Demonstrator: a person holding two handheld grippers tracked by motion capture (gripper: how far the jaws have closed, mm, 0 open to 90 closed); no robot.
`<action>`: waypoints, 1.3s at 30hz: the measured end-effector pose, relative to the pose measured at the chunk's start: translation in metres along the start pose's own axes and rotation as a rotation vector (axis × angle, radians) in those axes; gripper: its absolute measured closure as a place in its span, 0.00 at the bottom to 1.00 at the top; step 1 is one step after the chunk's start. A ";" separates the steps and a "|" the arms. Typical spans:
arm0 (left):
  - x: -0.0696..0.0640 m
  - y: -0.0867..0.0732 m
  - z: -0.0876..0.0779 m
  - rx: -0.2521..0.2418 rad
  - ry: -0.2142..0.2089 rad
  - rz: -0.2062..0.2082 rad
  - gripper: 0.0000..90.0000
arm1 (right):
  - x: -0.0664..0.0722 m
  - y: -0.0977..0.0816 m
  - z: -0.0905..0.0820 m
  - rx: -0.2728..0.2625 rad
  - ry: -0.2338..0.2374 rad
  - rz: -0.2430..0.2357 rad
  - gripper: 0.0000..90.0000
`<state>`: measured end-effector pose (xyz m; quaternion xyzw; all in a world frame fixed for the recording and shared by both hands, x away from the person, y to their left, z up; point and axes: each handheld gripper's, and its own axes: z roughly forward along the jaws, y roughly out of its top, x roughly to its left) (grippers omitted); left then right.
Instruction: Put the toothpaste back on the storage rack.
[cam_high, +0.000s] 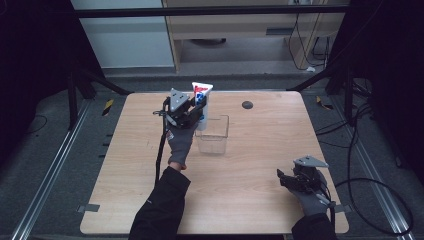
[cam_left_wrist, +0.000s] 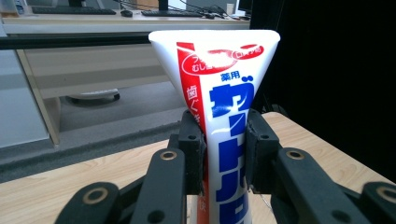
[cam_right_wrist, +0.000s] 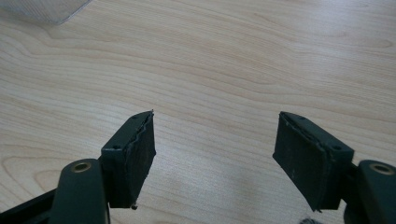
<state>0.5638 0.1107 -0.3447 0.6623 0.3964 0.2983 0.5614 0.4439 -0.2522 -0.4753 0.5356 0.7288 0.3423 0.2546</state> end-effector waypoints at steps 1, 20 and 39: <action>0.000 -0.001 0.002 0.003 0.000 -0.002 0.79 | 0.000 0.000 0.000 0.001 0.000 -0.001 0.32; -0.007 -0.026 0.032 0.045 -0.015 -0.003 0.79 | 0.000 0.000 0.001 0.007 0.002 -0.005 0.32; -0.013 -0.060 0.049 0.099 -0.032 -0.006 0.79 | 0.000 0.000 0.001 0.007 0.003 -0.004 0.32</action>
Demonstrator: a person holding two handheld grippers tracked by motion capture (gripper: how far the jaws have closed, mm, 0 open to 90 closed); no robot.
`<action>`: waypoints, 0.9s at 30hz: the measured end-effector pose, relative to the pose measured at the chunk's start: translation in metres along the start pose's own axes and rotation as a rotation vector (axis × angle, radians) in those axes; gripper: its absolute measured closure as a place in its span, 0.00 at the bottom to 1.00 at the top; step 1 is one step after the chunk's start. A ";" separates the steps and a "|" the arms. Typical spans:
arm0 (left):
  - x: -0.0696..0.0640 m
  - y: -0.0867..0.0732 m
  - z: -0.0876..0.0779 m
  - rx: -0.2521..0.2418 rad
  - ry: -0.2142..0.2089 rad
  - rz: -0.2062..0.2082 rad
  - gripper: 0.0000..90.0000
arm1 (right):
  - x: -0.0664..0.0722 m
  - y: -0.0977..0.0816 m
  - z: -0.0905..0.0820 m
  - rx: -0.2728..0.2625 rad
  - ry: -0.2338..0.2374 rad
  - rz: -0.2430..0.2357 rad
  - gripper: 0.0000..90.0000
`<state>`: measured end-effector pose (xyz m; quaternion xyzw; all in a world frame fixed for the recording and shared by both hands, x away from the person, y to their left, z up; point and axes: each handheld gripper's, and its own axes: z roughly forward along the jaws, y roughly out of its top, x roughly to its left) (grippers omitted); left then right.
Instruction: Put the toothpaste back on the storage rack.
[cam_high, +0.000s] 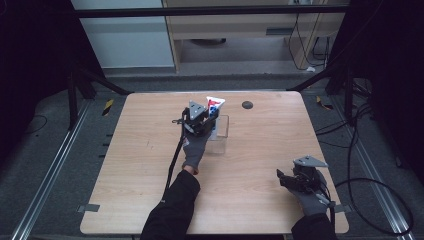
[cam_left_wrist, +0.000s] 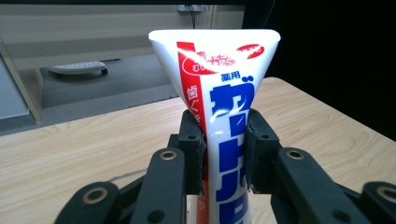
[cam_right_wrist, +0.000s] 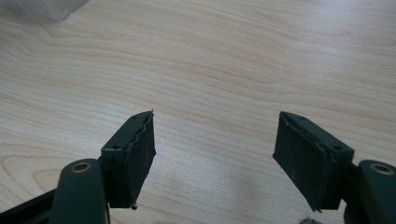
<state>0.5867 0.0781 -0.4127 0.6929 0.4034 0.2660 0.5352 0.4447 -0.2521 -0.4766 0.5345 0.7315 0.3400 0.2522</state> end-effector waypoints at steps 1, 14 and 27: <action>0.000 -0.001 0.000 0.002 0.005 0.005 0.79 | 0.000 0.000 0.000 0.000 0.000 0.000 0.32; -0.003 -0.019 0.007 0.033 0.012 0.009 0.79 | 0.000 0.000 0.000 0.000 0.000 0.001 0.32; -0.006 -0.025 0.006 0.054 0.007 0.029 0.78 | 0.000 0.000 0.000 -0.002 -0.004 -0.001 0.32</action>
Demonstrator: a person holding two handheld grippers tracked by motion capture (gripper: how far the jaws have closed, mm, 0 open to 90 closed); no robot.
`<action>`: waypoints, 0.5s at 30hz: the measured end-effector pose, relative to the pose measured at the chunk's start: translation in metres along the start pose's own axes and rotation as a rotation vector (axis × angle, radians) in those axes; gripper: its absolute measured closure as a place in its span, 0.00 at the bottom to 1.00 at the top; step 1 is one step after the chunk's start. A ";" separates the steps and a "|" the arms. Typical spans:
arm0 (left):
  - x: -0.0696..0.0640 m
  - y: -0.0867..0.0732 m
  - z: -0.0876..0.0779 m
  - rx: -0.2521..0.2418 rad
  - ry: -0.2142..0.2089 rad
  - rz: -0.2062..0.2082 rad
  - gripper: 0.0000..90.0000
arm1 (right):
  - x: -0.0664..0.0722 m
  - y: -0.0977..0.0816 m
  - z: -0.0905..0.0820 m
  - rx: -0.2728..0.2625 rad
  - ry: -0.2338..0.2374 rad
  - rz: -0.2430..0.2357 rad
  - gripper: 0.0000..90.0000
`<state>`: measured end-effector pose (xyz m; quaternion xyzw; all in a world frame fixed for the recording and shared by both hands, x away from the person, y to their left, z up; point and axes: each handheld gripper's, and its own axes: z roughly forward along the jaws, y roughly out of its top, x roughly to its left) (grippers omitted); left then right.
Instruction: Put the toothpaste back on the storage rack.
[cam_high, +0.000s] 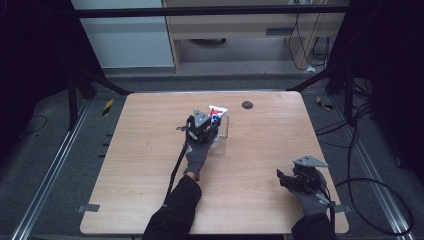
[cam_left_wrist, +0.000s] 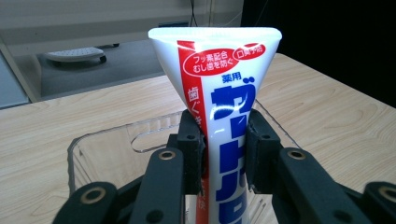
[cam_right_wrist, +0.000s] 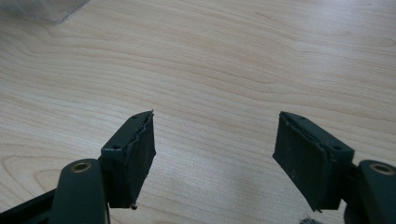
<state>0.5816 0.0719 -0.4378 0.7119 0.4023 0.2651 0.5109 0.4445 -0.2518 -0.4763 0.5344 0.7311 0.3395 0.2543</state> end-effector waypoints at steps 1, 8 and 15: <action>0.000 0.000 0.000 0.007 0.000 0.006 0.78 | 0.000 0.000 0.000 0.000 0.001 0.000 0.32; -0.003 0.000 0.002 0.043 0.006 0.037 0.76 | 0.000 0.000 0.000 0.001 0.001 0.001 0.32; -0.004 0.000 0.002 0.051 -0.021 0.028 0.65 | 0.000 0.000 0.000 0.001 0.002 0.001 0.32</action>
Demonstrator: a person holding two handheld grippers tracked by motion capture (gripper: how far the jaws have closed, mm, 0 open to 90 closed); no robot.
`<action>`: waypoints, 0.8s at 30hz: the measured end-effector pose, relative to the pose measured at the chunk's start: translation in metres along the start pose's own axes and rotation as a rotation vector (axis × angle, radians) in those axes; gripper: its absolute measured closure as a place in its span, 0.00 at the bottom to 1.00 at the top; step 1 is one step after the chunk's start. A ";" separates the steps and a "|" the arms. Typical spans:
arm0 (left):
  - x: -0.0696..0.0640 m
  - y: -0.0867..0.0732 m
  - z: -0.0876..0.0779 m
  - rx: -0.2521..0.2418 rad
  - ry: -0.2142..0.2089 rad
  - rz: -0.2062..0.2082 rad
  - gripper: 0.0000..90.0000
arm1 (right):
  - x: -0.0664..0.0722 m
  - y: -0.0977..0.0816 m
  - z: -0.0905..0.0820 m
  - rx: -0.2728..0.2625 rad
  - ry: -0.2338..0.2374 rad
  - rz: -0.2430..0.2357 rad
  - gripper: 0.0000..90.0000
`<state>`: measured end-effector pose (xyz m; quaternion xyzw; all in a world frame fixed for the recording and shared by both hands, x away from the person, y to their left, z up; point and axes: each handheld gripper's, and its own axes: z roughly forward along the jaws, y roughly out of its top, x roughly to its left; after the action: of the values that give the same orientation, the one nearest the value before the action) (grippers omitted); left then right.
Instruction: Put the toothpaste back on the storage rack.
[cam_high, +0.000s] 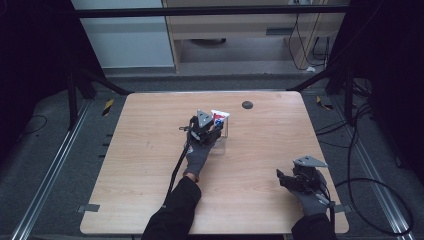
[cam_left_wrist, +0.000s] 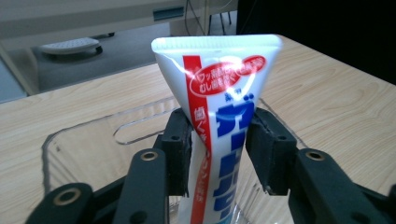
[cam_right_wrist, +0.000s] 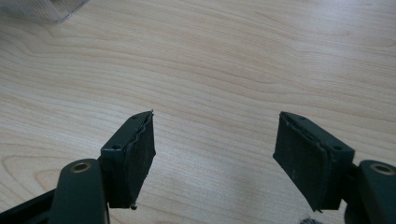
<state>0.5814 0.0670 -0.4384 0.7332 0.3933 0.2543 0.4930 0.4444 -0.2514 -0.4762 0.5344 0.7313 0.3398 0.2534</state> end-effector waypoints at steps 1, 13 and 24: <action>0.001 0.000 -0.001 -0.004 -0.005 -0.005 0.63 | 0.000 0.000 0.000 0.000 0.000 0.000 0.32; 0.001 0.015 -0.033 -0.084 -0.027 -0.001 0.42 | -0.001 0.000 0.000 -0.005 -0.005 0.000 0.31; 0.018 0.017 -0.094 -0.029 -0.054 0.067 0.35 | 0.000 0.001 -0.003 -0.017 -0.008 0.020 0.30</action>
<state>0.5251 0.1275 -0.3866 0.7455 0.3512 0.2565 0.5051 0.4426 -0.2516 -0.4729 0.5406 0.7220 0.3464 0.2577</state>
